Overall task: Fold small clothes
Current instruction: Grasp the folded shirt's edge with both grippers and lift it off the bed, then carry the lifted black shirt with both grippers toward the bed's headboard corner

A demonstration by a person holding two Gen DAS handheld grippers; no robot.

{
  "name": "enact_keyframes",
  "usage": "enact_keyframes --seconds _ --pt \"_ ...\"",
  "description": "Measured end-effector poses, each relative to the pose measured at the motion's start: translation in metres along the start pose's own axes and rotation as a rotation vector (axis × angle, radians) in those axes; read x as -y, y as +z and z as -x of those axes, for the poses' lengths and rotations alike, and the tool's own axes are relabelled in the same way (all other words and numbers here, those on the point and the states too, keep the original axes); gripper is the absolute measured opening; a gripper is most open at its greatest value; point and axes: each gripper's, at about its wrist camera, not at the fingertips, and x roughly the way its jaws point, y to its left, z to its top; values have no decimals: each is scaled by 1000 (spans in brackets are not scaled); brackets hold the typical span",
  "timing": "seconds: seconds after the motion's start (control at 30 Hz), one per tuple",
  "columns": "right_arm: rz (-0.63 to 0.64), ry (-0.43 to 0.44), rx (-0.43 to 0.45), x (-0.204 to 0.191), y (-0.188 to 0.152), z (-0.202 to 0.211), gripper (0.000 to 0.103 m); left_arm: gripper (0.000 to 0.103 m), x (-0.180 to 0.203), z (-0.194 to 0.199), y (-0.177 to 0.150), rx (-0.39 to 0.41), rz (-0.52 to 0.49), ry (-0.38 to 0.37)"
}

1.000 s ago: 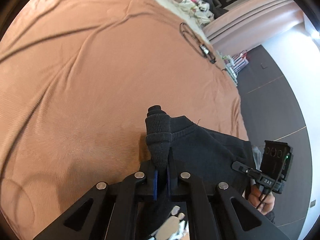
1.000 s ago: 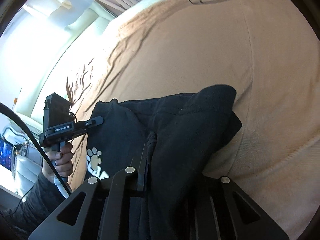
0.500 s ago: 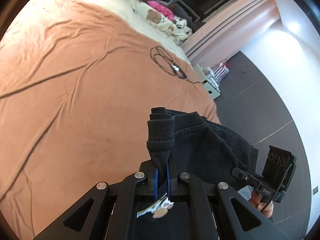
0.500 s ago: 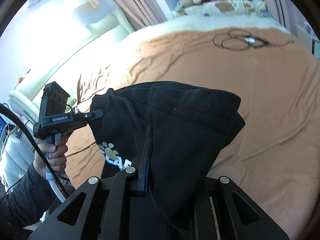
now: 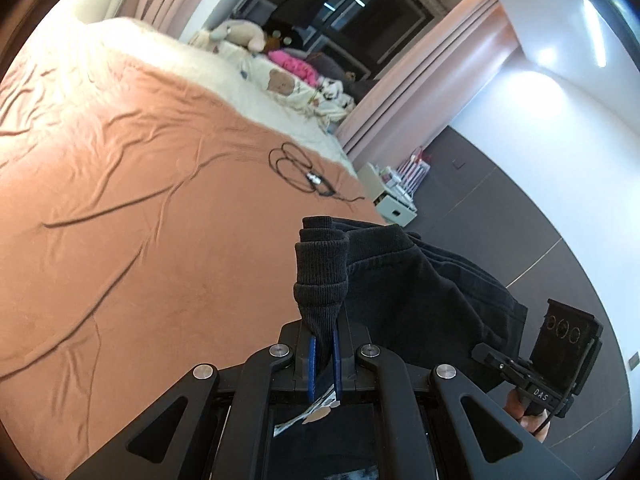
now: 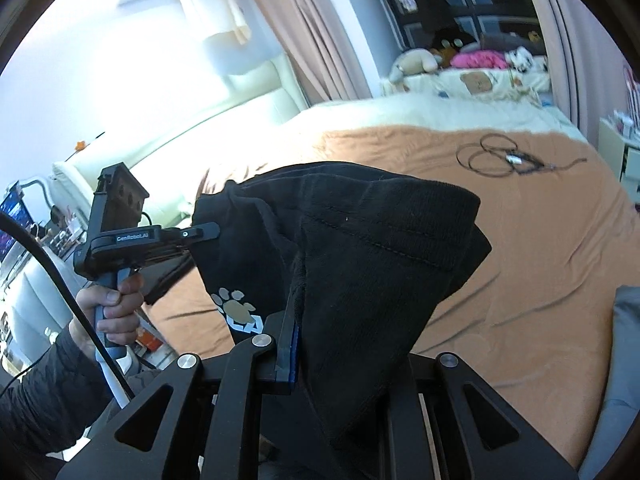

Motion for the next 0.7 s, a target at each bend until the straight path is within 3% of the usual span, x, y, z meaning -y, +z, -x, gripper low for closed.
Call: enact_keyframes --seconds 0.27,0.7 --pt "78 -17 45 -50 15 30 11 6 5 56 19 82 -21 -37" --pt "149 26 64 -89 46 -23 11 6 -35 141 60 199 -22 -41"
